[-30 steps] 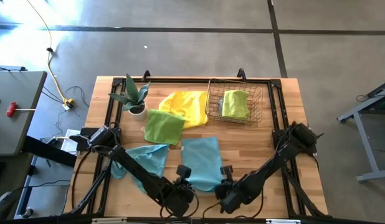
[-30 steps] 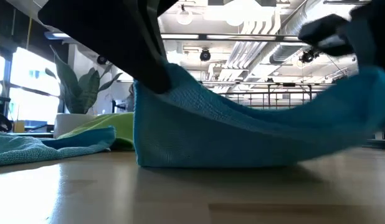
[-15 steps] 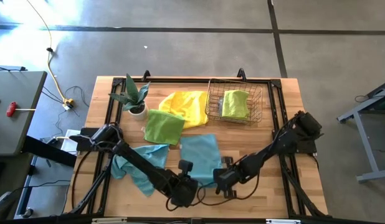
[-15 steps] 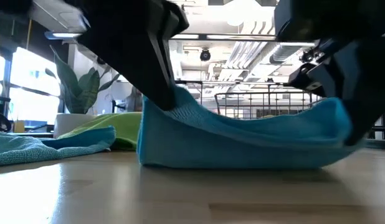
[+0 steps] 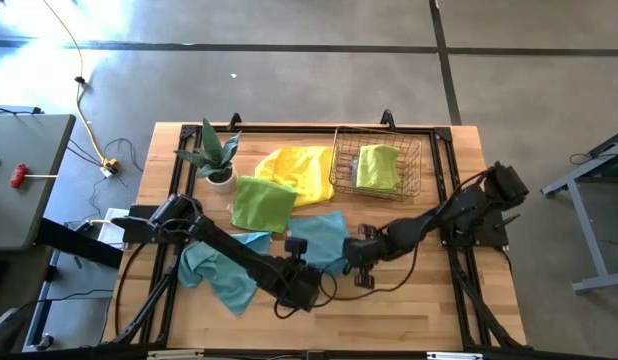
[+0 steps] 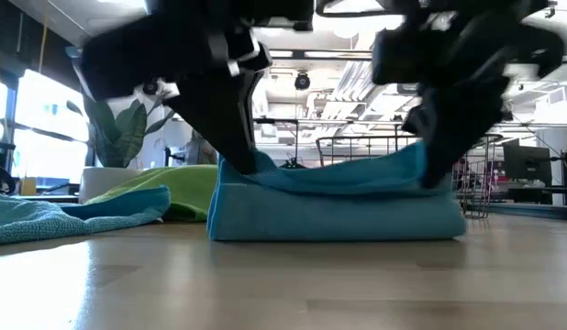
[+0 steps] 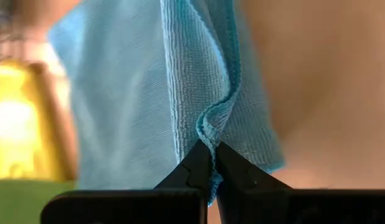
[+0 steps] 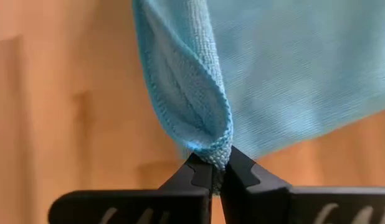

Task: Fold microfiber towels
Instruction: Fold the right blue microfiber towel

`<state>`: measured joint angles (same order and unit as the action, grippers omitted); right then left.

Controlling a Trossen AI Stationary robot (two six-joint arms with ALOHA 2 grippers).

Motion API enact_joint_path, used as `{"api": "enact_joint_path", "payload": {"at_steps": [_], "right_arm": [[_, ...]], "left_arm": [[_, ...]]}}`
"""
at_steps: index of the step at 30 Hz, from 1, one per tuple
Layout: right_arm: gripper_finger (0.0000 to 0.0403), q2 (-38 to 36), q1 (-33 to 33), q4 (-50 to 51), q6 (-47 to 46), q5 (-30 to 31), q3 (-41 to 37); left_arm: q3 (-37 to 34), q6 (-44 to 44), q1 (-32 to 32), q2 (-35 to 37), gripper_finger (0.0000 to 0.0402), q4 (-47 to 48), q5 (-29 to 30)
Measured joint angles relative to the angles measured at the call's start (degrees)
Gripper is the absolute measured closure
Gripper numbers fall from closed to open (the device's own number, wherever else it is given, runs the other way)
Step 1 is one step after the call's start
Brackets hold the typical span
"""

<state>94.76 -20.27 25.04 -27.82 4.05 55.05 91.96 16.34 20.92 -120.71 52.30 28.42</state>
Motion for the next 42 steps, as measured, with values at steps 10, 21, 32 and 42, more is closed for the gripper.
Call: {"api": "enact_joint_path", "payload": {"at_steps": [10, 21, 32, 42], "right_arm": [[0.0402, 0.5, 9.12, 0.18, 6.24, 6.91, -0.24], [0.0392, 1.09, 13.72, -2.5, 8.7, 5.68, -0.22], [0.0271, 4.35, 13.68, -3.1, 11.69, 10.76, -0.18], [0.0247, 3.36, 13.63, 1.66, 13.01, 15.27, -0.17]], "left_arm": [[-3.02, 1.05, -4.33, 0.07, 0.0401, 1.46, 5.55], [-5.9, 1.07, -7.21, 0.07, 0.0395, 1.55, 6.32], [-5.92, 1.51, -8.67, 0.07, 0.0384, 3.58, 7.04], [-5.92, 1.08, -8.92, 0.07, 0.0301, 5.49, 11.32]]}}
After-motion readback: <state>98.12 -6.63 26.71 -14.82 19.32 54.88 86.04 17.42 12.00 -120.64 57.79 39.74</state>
